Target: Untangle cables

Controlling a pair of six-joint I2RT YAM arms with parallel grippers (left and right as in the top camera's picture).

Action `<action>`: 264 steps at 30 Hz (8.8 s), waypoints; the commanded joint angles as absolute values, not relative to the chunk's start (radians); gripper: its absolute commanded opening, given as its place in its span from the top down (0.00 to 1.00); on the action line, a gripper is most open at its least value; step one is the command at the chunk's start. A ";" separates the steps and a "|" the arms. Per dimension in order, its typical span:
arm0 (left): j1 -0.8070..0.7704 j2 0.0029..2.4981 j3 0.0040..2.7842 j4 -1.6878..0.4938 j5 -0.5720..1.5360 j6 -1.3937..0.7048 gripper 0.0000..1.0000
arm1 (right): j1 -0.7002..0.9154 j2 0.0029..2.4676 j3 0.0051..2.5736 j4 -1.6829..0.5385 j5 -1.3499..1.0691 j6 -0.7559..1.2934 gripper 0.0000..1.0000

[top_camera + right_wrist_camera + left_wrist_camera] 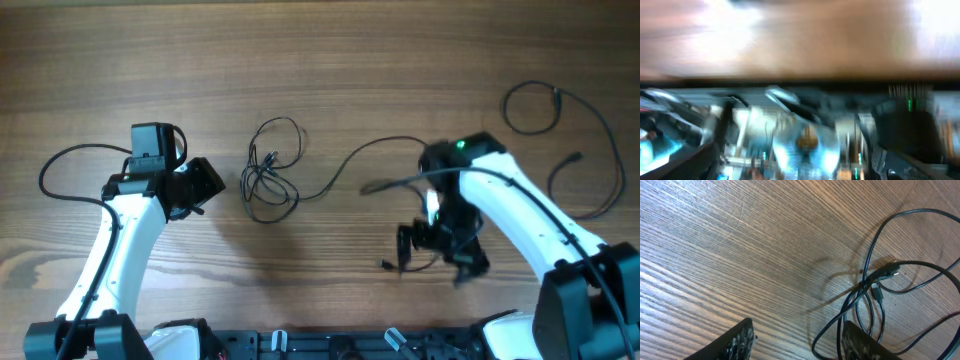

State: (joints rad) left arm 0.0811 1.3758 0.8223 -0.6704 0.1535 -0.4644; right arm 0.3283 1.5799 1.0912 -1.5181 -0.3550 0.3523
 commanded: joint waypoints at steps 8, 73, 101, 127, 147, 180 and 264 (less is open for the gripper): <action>0.086 1.382 0.815 -0.666 0.145 -0.449 0.38 | 0.347 1.568 1.446 -1.165 -0.316 0.295 0.00; -0.157 1.059 0.947 0.169 0.855 -0.722 0.96 | 0.437 1.648 1.393 -1.005 -0.420 0.782 0.00; -0.133 1.171 0.947 -0.543 -0.214 -0.397 0.69 | 0.449 1.759 1.393 -1.136 -0.110 0.759 0.00; -0.410 1.502 0.947 -0.640 0.418 -0.265 0.42 | 0.430 1.759 1.393 -1.168 -0.104 0.707 0.00; -0.563 1.605 0.946 -0.556 0.213 -0.265 0.47 | 0.430 1.759 1.393 -1.172 -0.104 0.706 0.00; -0.641 1.782 0.947 -0.417 0.188 -0.268 0.96 | 0.176 1.760 1.393 -1.228 -0.157 0.521 0.00; 0.101 1.443 1.257 -0.828 1.010 -0.157 0.96 | -0.103 1.778 1.053 -0.826 -0.581 0.159 0.87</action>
